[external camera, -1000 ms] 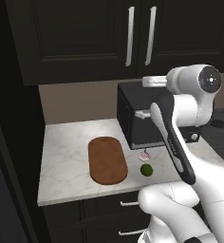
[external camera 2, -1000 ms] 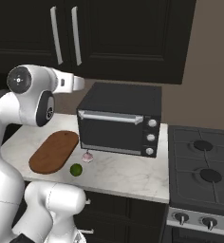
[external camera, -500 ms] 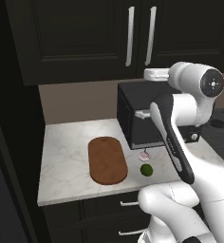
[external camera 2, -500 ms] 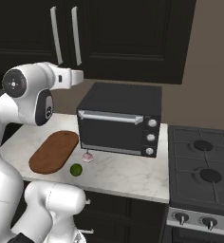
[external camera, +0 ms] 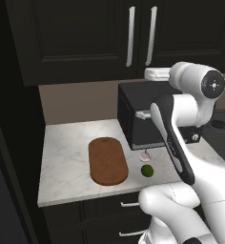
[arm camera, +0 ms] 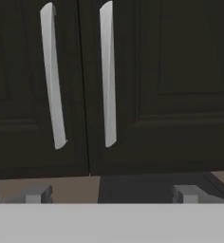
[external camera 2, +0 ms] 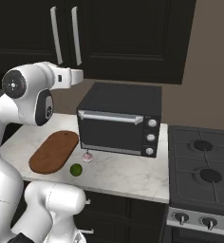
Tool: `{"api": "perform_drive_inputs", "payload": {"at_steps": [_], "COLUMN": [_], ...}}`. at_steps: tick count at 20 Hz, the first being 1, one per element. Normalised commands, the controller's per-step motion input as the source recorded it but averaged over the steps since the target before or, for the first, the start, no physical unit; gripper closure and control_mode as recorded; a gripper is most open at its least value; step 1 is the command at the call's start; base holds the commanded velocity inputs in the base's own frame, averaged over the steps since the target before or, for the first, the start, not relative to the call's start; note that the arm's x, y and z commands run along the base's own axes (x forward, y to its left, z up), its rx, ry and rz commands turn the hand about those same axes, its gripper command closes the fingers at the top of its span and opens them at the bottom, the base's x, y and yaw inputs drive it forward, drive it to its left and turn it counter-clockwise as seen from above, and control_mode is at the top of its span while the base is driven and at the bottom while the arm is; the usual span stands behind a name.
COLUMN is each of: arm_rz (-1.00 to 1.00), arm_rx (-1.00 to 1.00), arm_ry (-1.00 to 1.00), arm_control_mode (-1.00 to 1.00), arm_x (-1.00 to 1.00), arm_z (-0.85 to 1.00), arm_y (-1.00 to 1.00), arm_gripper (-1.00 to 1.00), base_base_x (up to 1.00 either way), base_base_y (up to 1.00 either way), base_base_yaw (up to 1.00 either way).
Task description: Open the cabinet. Place the bowl and condiment on the counter. Then place the lime and garlic on the cutting board.
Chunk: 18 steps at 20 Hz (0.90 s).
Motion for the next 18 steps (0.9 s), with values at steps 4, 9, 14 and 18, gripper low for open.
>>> {"api": "perform_drive_inputs", "payload": {"at_steps": [4,9,14,18], "arm_rz": [0.0,0.0,0.0,0.0], "arm_rx": [0.0,0.0,0.0,-0.01], "arm_ry": [0.0,-0.01,-0.03,-0.02], "arm_control_mode": [-1.0,-1.0,-1.0,-1.0], "arm_x": [0.01,0.0,0.0,0.06], "arm_z": [0.01,0.09,0.13,0.12], "arm_y": [0.14,0.06,0.0,0.0], "arm_gripper": [-1.0,-1.0,-1.0,-1.0], "base_base_x": [0.0,0.0,0.0,0.0], "base_base_y": [0.0,0.0,0.0,0.0], "base_base_yaw": [0.0,0.0,0.0,0.0]}}
